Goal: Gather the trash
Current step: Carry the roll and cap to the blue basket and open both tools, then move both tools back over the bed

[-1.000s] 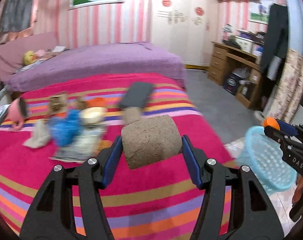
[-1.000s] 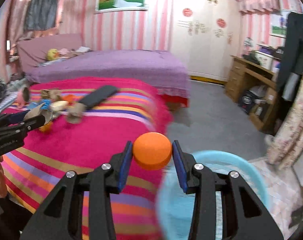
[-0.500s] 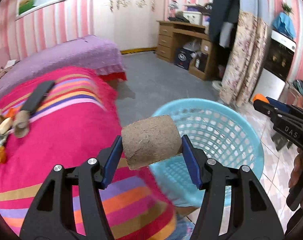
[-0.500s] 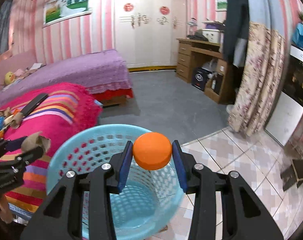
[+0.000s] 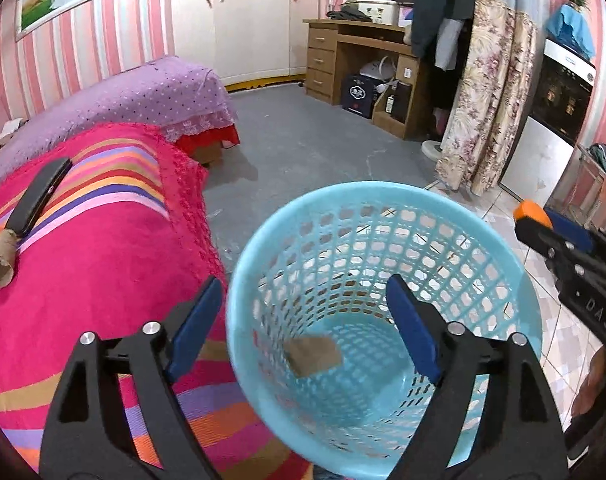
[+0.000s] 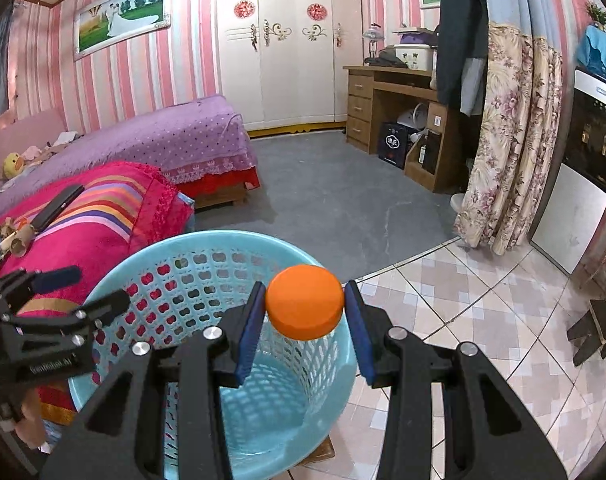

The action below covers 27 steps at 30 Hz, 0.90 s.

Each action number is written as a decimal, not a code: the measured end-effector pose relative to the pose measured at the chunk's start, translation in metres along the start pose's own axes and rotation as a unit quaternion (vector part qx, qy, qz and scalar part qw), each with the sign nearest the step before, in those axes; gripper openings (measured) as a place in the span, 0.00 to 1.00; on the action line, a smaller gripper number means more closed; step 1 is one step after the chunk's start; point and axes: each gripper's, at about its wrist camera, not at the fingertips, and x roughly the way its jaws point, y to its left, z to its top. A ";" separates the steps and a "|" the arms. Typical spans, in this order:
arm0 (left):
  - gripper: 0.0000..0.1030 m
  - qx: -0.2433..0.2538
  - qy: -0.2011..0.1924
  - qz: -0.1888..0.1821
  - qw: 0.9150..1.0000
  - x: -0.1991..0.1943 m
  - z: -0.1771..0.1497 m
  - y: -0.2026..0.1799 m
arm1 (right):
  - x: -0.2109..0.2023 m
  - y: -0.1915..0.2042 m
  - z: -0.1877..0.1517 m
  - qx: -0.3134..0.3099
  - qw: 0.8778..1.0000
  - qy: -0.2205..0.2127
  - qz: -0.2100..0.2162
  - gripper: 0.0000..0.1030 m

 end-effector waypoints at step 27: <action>0.95 -0.046 -0.055 0.055 0.996 -0.089 -0.011 0.124 | -0.015 0.072 0.013 -0.001 0.999 -0.045 -0.029 0.96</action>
